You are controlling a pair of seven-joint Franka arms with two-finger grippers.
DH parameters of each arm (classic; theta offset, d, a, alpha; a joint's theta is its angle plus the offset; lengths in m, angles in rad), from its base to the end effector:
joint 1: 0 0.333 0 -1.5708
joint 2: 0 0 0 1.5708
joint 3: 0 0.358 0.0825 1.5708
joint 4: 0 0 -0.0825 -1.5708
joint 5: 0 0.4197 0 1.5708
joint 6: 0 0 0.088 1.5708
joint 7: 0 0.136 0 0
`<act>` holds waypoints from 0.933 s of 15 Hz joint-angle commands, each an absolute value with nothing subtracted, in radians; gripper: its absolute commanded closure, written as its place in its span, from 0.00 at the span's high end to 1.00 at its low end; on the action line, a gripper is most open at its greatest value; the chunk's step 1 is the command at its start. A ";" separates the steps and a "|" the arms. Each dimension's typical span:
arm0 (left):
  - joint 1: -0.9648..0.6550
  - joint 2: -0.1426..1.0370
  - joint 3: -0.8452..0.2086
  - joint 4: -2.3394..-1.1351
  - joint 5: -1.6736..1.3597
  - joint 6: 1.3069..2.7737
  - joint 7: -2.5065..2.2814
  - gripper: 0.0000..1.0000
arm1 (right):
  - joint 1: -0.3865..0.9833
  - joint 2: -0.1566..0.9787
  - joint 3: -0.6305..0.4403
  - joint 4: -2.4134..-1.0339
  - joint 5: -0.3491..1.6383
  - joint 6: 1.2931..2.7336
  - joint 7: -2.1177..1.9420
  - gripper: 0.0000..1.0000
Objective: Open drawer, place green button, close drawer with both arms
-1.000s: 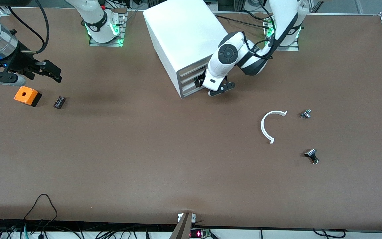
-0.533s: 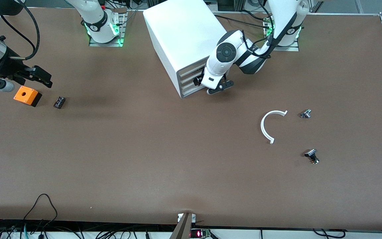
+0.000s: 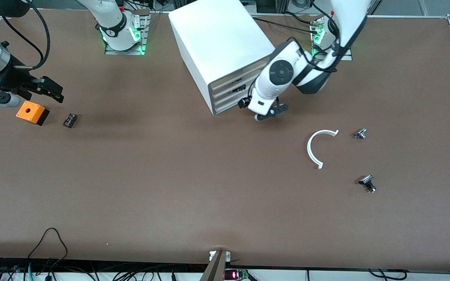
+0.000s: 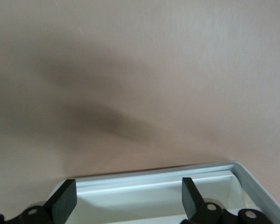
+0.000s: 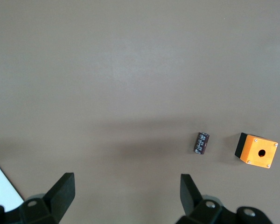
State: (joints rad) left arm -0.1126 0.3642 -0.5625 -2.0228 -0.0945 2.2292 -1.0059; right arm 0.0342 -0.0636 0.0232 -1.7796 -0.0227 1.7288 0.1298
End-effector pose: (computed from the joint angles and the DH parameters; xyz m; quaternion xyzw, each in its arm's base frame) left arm 0.4872 -0.3869 0.2753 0.9689 0.2029 -0.1337 0.0480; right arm 0.5757 0.0307 0.5816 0.9993 -0.0345 0.0075 0.0113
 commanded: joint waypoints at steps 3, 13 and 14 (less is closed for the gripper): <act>0.011 0.333 -0.565 -1.864 -0.036 1.964 -0.839 0.99 | 0.028 -0.054 0.031 -1.735 -0.021 1.724 0.035 1.00; 0.227 0.331 -0.568 -1.501 0.087 1.530 -0.369 0.99 | 0.026 -0.049 0.028 -1.720 -0.018 1.723 0.040 1.00; 0.251 0.331 -0.569 -1.467 0.087 1.497 -0.318 0.99 | 0.026 -0.049 0.028 -1.720 -0.018 1.723 0.040 1.00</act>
State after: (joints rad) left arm 0.2033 0.3285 -0.5578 -1.5410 0.0661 1.5719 -0.4239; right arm 0.0337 -0.0592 0.0240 -1.7412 -0.0227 1.7293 0.0603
